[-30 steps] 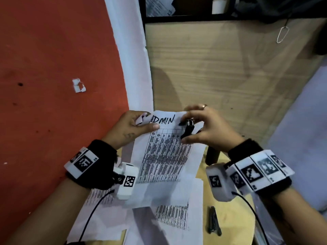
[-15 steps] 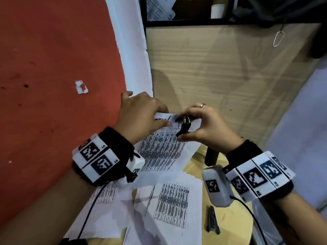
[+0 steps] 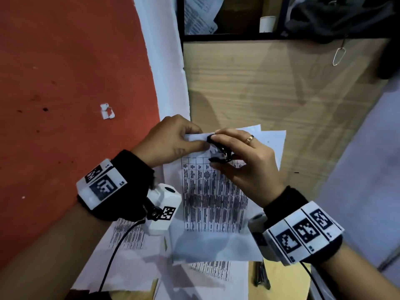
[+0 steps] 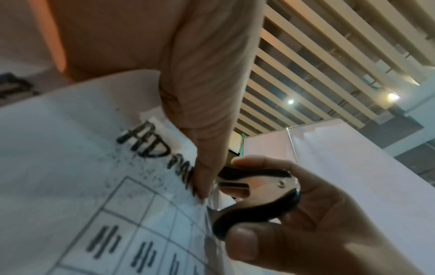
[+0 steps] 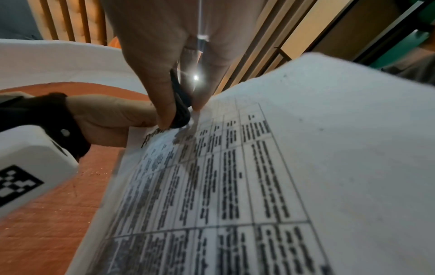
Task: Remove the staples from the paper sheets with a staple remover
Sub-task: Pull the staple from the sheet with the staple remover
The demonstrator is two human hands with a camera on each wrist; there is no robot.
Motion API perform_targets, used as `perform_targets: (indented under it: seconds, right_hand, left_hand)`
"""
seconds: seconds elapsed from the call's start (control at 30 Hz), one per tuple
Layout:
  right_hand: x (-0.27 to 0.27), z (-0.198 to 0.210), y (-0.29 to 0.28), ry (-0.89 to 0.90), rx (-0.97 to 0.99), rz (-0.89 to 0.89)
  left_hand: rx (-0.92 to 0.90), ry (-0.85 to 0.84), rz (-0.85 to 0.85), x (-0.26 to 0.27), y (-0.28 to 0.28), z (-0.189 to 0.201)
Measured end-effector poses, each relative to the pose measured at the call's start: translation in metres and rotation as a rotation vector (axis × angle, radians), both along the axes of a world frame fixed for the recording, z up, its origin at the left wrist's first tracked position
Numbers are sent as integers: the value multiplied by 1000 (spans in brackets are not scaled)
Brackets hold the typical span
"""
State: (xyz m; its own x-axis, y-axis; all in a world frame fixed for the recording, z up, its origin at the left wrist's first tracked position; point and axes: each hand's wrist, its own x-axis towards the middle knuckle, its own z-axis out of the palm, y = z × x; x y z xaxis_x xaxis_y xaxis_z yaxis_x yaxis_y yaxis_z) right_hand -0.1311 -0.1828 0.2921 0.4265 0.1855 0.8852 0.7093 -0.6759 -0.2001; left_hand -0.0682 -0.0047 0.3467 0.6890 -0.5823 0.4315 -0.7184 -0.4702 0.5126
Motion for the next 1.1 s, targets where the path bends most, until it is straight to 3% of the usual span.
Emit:
perform_targets:
  seconds: [0.2,0.53,1.1]
  right_hand:
    - [1,4,2,-99,-72,-33]
    - [1,6,6,-164,-105,-80]
    - [1,11,10,-107,-98,-50]
  left_hand:
    - [-67,96,-71,-5,2,3]
    - [-31,32,-29,-7,1,2]
    - [-49,132,-136,-3,9,1]
